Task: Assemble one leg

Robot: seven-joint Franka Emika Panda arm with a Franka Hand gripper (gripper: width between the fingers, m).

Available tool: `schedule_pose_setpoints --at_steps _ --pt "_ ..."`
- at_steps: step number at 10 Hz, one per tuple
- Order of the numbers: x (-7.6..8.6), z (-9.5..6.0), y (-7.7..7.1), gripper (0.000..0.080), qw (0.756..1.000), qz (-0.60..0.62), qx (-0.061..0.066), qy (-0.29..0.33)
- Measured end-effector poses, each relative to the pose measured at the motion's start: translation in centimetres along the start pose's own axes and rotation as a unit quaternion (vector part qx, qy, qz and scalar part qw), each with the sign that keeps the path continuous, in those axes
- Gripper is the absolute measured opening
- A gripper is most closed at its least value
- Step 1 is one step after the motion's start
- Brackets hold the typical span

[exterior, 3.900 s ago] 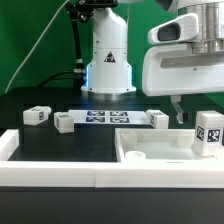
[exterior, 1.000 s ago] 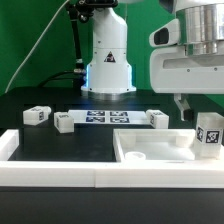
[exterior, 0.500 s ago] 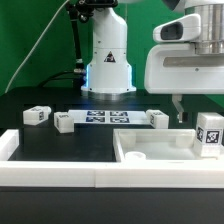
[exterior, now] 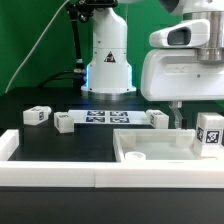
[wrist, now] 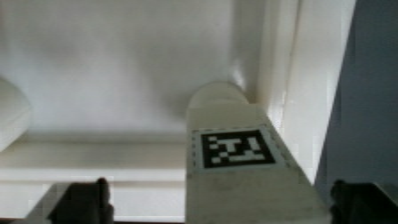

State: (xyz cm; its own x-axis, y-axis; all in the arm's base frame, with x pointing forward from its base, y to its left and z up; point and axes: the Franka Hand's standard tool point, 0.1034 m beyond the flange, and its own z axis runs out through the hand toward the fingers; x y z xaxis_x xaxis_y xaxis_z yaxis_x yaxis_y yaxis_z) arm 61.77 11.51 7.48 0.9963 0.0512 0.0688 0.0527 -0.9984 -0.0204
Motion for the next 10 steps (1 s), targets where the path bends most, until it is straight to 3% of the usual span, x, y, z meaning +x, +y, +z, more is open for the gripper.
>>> schedule_pose_setpoints --at_steps 1,2,3,5,7,10 --pt "0.00 0.01 0.00 0.0436 1.000 0.000 0.000 0.000" --pt "0.00 0.01 -0.01 0.0436 1.000 0.000 0.000 0.000" --pt "-0.01 0.01 -0.01 0.0291 1.000 0.007 0.000 0.000" --pt "-0.01 0.02 0.03 0.0291 1.000 0.026 0.002 0.000" --pt "-0.16 0.13 -0.10 0.0291 0.991 0.132 0.012 -0.002" --pt "-0.30 0.25 -0.46 0.0291 0.945 0.327 0.017 0.006"
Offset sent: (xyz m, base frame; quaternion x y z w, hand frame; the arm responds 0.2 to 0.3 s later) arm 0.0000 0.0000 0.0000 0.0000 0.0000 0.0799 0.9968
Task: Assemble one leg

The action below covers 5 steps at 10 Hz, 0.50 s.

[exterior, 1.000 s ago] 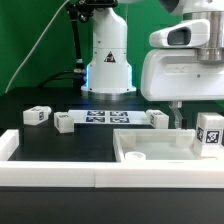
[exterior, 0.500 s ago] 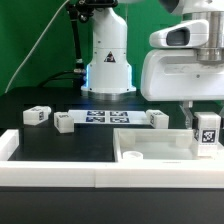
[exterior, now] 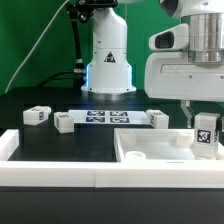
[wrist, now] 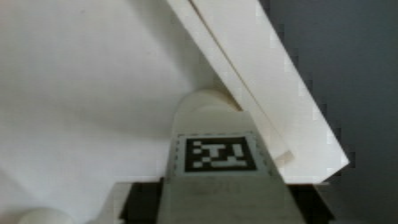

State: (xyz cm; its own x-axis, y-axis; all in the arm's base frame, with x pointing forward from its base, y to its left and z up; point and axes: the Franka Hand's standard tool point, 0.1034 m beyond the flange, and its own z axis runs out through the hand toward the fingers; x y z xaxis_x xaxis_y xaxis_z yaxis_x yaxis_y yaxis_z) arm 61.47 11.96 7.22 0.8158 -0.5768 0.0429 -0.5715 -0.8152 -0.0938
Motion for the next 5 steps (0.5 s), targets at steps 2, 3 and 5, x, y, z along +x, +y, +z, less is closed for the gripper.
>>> schedule_pose_setpoints --at_steps 2,3,5 --pt "-0.56 0.07 -0.34 0.0291 0.986 0.164 -0.003 0.003" --pt "-0.77 0.14 -0.55 0.0291 0.966 0.260 0.003 -0.004" --pt "-0.66 0.18 -0.73 0.0291 0.930 0.367 0.011 -0.009"
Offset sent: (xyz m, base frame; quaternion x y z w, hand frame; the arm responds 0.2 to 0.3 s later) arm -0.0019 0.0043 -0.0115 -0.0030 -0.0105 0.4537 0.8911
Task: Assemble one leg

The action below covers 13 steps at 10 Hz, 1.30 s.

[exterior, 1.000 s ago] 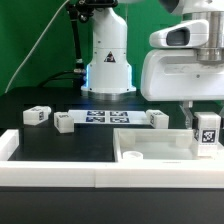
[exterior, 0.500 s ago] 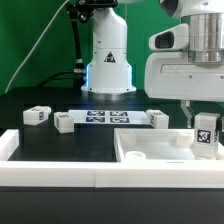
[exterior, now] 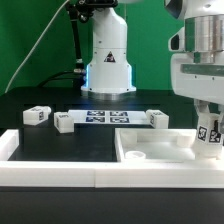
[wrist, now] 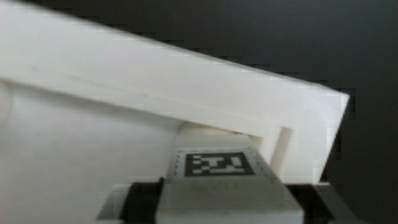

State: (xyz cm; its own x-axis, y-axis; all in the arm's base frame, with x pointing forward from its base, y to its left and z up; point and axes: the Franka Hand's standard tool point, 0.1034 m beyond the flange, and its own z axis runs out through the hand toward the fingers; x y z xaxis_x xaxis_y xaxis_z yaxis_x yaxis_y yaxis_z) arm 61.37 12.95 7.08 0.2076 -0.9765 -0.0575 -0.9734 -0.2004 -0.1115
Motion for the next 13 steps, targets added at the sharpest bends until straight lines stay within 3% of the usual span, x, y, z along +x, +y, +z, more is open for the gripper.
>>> schedule_pose_setpoints --at_steps 4,6,7,8,9,12,13 --pt "0.07 0.03 -0.06 0.0292 0.997 0.080 0.002 -0.007" --pt "0.27 -0.02 -0.11 0.0573 0.999 0.037 0.003 -0.007" --pt "0.32 -0.13 -0.21 0.0573 1.000 -0.012 0.000 -0.004" --pt "0.18 -0.34 -0.42 0.0634 0.995 -0.098 -0.007 0.002" --pt "0.37 -0.51 -0.70 0.0645 0.989 -0.145 -0.005 0.002" --pt "0.49 -0.66 -0.79 0.0648 0.949 -0.315 -0.018 0.012" --pt "0.69 -0.66 -0.75 0.0648 0.923 -0.383 -0.023 0.014"
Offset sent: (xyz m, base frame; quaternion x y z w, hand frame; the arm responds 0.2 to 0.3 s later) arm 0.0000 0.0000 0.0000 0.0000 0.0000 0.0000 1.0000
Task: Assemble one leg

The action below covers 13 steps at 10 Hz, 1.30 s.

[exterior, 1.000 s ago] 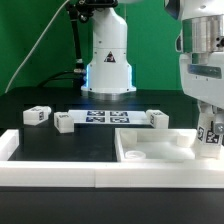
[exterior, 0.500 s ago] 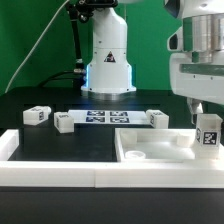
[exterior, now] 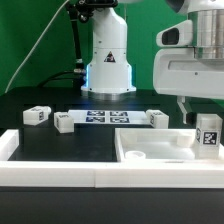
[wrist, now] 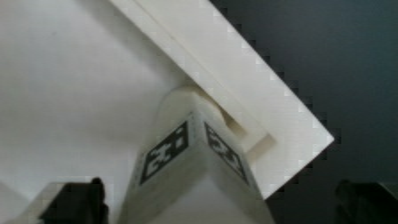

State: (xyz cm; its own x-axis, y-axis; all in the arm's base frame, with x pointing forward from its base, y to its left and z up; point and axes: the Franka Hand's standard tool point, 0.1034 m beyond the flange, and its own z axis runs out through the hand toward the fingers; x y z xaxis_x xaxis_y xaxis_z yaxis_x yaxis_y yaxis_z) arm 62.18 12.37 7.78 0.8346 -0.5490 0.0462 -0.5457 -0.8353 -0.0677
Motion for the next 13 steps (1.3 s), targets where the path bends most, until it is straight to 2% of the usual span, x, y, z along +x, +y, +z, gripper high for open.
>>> schedule_pose_setpoints --at_steps 3,6,8,9,10,12,13 --pt "-0.03 0.10 0.16 0.0648 0.993 -0.121 -0.008 -0.002" --pt "0.09 0.10 0.28 0.0648 0.977 -0.212 -0.008 -0.002" --pt "0.09 0.10 0.27 0.0389 0.978 -0.209 -0.008 -0.002" --pt "0.10 0.09 0.29 0.0389 0.978 -0.209 -0.008 -0.002" --pt "0.10 0.10 0.29 0.0290 0.978 -0.209 -0.008 -0.002" --pt "0.10 0.09 0.30 0.0290 0.982 -0.186 -0.008 -0.002" --pt "0.04 0.07 0.36 0.0290 0.991 -0.134 -0.009 -0.004"
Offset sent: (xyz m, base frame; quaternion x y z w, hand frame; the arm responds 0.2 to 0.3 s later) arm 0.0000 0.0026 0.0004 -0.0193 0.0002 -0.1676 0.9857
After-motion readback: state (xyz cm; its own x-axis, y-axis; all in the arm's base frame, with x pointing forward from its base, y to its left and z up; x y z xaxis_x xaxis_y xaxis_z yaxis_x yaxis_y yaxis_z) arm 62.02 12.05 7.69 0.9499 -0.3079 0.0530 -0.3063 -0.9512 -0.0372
